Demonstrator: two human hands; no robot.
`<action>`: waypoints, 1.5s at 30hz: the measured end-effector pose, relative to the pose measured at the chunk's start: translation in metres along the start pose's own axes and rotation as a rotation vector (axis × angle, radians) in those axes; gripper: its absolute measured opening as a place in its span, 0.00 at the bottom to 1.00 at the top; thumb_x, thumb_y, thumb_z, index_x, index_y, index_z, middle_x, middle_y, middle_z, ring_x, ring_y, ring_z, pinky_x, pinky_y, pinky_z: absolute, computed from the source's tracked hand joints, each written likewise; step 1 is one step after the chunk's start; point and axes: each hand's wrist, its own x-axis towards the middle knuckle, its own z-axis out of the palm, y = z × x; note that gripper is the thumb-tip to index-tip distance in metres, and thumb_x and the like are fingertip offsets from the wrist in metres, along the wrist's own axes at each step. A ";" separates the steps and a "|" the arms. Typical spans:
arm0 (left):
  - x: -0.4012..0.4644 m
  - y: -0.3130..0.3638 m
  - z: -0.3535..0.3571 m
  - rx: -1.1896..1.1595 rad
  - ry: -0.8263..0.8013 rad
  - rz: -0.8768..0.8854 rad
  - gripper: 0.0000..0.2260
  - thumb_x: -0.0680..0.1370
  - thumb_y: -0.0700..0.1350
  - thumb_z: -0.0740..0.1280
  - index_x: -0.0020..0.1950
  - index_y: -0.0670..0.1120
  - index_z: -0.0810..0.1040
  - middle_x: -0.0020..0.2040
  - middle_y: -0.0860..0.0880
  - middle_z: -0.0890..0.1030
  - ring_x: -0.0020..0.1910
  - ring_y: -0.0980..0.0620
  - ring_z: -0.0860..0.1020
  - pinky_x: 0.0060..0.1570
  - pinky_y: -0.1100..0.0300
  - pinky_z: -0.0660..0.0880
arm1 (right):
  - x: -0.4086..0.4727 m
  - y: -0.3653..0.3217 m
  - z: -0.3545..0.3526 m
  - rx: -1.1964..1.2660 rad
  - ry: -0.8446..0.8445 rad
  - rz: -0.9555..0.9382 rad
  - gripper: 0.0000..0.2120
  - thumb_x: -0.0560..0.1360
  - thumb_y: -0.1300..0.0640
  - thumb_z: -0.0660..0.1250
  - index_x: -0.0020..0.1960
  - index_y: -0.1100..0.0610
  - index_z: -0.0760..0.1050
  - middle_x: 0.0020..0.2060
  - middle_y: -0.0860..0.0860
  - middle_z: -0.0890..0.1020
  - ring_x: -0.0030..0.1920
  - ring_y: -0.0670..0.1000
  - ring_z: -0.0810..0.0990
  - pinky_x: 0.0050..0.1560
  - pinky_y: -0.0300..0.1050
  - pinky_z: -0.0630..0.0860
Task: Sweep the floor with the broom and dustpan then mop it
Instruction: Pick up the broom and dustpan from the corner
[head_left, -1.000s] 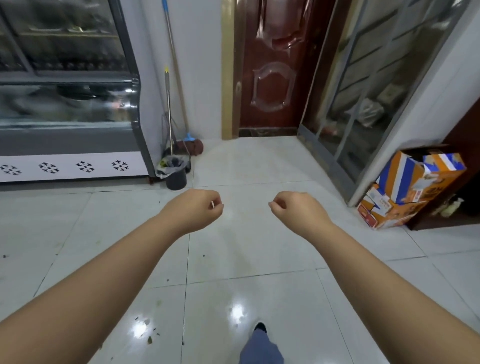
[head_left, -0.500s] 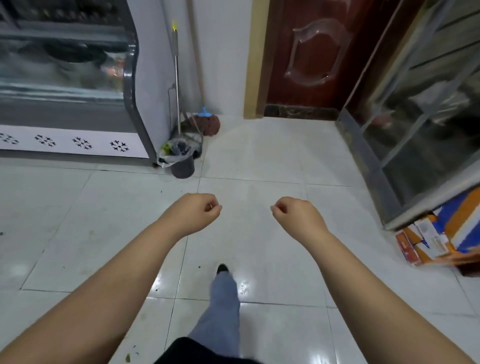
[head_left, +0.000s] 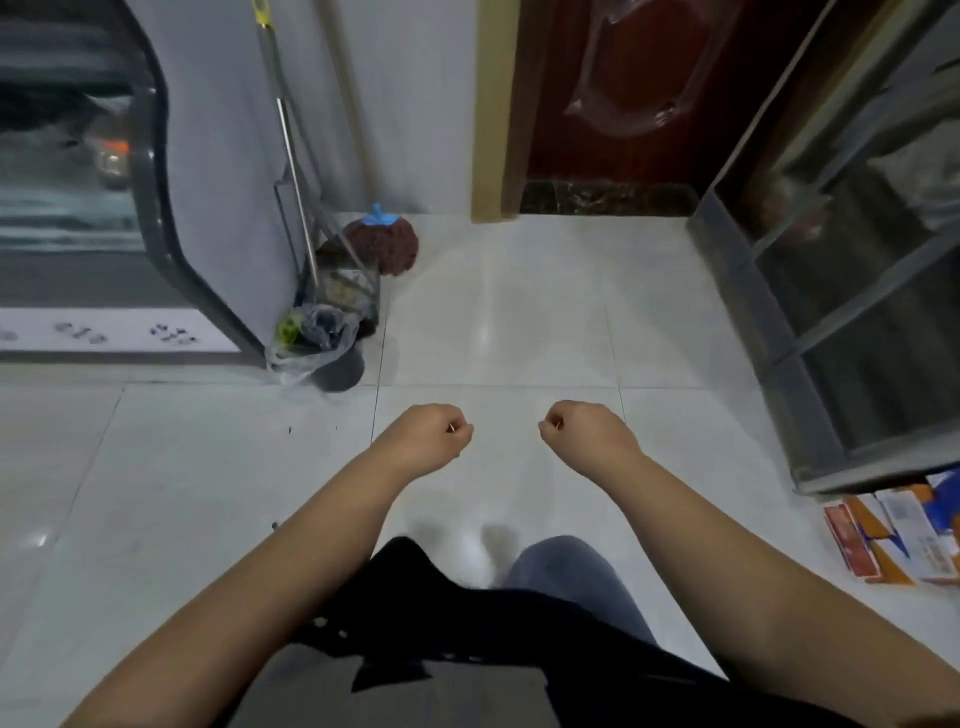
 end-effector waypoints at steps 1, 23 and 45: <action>0.020 0.006 -0.008 0.011 -0.001 -0.004 0.10 0.79 0.49 0.59 0.44 0.47 0.76 0.42 0.51 0.80 0.42 0.51 0.76 0.42 0.60 0.71 | 0.020 0.000 -0.010 0.003 0.001 0.004 0.13 0.79 0.53 0.55 0.55 0.56 0.76 0.50 0.52 0.81 0.43 0.51 0.72 0.41 0.40 0.68; 0.350 0.068 -0.217 -0.260 0.289 -0.315 0.12 0.80 0.47 0.59 0.48 0.42 0.79 0.42 0.48 0.82 0.44 0.51 0.78 0.44 0.59 0.73 | 0.439 -0.102 -0.215 -0.118 -0.173 -0.434 0.12 0.79 0.52 0.56 0.42 0.57 0.71 0.37 0.51 0.74 0.41 0.53 0.72 0.39 0.41 0.67; 0.518 -0.028 -0.410 -0.888 0.759 -0.758 0.12 0.80 0.45 0.59 0.45 0.42 0.79 0.37 0.49 0.81 0.42 0.49 0.80 0.54 0.53 0.76 | 0.714 -0.363 -0.271 -0.249 -0.455 -0.866 0.16 0.79 0.50 0.59 0.49 0.62 0.79 0.46 0.58 0.82 0.50 0.58 0.79 0.52 0.49 0.75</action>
